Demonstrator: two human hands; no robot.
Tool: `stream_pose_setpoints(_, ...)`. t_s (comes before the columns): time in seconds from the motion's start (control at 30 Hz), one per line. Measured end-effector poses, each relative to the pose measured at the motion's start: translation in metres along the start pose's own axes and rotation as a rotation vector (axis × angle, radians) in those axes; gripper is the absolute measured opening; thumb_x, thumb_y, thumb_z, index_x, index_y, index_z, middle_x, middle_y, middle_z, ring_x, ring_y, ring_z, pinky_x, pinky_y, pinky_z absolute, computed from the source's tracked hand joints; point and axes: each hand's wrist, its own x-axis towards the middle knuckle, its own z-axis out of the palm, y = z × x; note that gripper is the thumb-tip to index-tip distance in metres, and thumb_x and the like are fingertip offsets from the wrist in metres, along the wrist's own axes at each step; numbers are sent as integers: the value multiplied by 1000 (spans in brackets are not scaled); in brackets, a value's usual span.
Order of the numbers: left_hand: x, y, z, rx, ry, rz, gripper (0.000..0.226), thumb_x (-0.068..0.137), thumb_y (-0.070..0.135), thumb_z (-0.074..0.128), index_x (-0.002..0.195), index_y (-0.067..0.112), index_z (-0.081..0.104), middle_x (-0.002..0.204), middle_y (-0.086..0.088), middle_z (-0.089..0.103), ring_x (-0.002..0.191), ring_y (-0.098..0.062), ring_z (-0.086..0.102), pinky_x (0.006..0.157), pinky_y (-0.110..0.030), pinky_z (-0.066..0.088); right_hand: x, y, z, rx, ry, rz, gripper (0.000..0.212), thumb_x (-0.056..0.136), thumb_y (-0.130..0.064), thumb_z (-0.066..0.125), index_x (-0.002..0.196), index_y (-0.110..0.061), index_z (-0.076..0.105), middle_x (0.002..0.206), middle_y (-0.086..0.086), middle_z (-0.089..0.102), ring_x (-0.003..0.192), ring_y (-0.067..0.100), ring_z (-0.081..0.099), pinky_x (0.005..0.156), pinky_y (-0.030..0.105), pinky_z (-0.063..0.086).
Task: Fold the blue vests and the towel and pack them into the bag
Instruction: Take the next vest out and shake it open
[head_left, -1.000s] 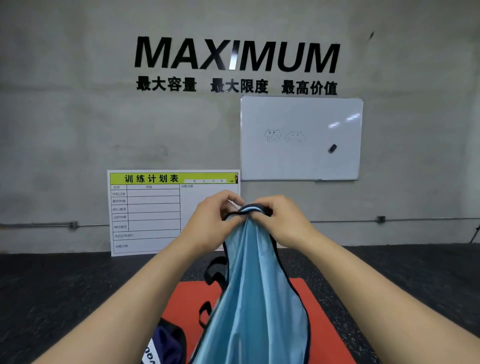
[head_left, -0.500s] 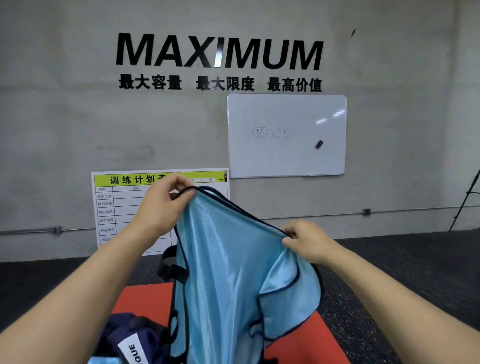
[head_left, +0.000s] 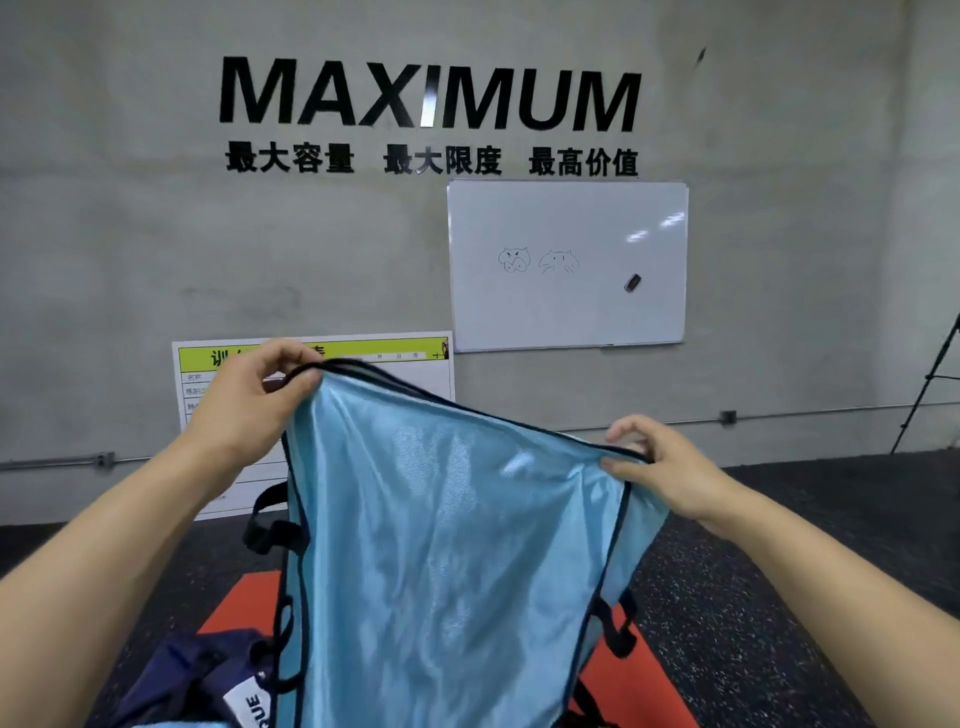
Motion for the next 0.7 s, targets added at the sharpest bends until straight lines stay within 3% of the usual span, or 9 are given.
stream_pose_setpoints(0.13,-9,-18,-9,-34,-78,-69,18,97,6,65,92,23,62,91,1,63,79,-16,58,74,-29,40,2,-4,-13,175,81,-19,24,94,-5,69,105,-12,49,98,14,75,87,28,69,84,38,51)
stream_pose_setpoints(0.27,-24,-23,-8,5,-160,-106,24,98,5,62,85,16,45,81,6,60,73,-10,53,70,-34,33,9,-11,-20,351,161,10,28,95,1,65,93,-22,49,91,10,67,84,24,61,74,35,41)
stream_pose_setpoints(0.37,-29,-25,-11,63,-242,-92,31,97,-1,59,78,17,43,84,-6,58,77,-16,52,73,-36,33,8,-23,-27,380,116,-6,34,97,5,59,81,-20,43,98,11,67,82,22,64,62,26,48)
stream_pose_setpoints(0.43,-30,-27,-14,133,-303,-56,32,96,-6,56,73,16,51,85,-10,57,78,-27,53,77,-38,34,4,-33,-34,302,98,-47,41,96,11,54,73,-19,38,104,7,74,85,19,67,63,23,48)
stream_pose_setpoints(0.47,-31,-26,-15,154,-326,-50,36,96,-7,54,70,17,60,84,-5,62,84,-29,58,80,-37,38,3,-36,-38,243,92,-72,42,93,16,51,70,-17,39,108,5,76,91,18,69,68,23,49)
stream_pose_setpoints(0.57,-34,-22,-14,177,-363,-45,49,98,-9,52,74,24,80,93,13,74,100,2,64,95,-22,43,-2,-50,-47,8,50,-143,45,79,26,37,58,-11,52,108,-3,76,99,13,69,82,18,50)
stream_pose_setpoints(0.7,-35,-27,-6,167,-394,-66,54,99,-6,52,84,36,82,102,20,76,104,5,64,94,-21,45,2,-52,-53,-326,-68,-197,58,84,21,44,59,-23,71,99,-11,69,99,13,63,92,28,43)
